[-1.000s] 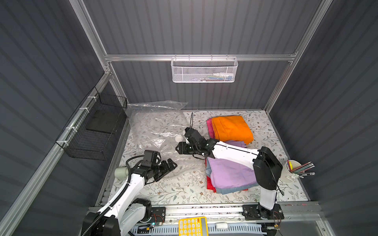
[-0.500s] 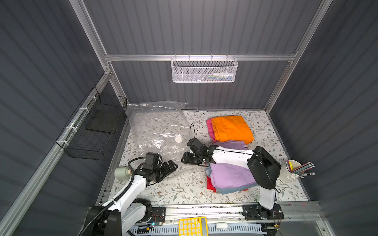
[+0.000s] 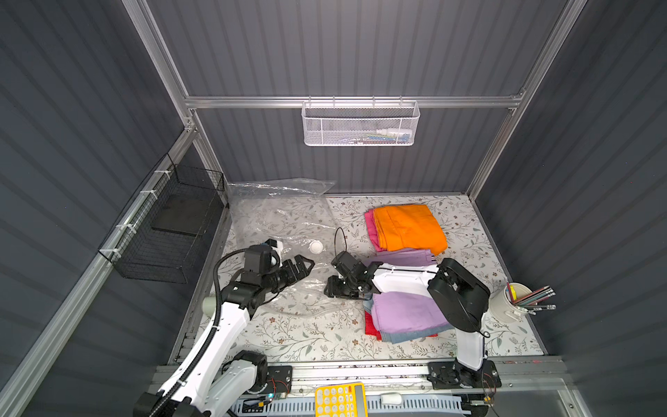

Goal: Take the trousers out of the vacuum bag
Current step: Adjust the vacuum bag at the center of the board.

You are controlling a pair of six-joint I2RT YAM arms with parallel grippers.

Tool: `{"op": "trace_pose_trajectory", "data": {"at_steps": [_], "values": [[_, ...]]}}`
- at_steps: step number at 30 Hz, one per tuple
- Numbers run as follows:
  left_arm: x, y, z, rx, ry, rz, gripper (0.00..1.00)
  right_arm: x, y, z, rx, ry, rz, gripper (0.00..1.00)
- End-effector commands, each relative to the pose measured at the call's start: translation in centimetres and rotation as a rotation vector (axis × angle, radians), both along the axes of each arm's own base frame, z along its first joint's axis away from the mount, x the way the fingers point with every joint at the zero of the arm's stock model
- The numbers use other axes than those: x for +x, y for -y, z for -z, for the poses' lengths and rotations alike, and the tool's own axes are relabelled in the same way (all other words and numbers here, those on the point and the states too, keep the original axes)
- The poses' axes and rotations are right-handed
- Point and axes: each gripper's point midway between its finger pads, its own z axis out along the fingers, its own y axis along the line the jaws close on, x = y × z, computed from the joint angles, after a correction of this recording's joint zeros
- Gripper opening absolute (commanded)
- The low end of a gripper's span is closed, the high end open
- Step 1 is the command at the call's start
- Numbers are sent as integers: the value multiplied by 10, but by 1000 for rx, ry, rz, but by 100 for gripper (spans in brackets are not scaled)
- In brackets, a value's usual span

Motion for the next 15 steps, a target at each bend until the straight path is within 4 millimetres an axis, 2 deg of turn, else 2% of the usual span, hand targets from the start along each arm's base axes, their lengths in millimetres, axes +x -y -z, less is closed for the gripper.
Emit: {"op": "trace_pose_trajectory", "data": {"at_steps": [1, 7, 10, 15], "values": [[4, -11, -13, 84, 37, -27, 100, 0, 12, 16, -41, -14, 28, 53], [26, -11, 21, 139, -43, -36, 100, 1, 21, 20, -55, 8, 54, 53], [35, -17, 37, 179, -53, -68, 100, 2, 22, 23, -53, 4, 59, 53], [38, -28, 71, 256, -119, -109, 100, 3, 25, 27, -52, -2, 70, 53]]}}
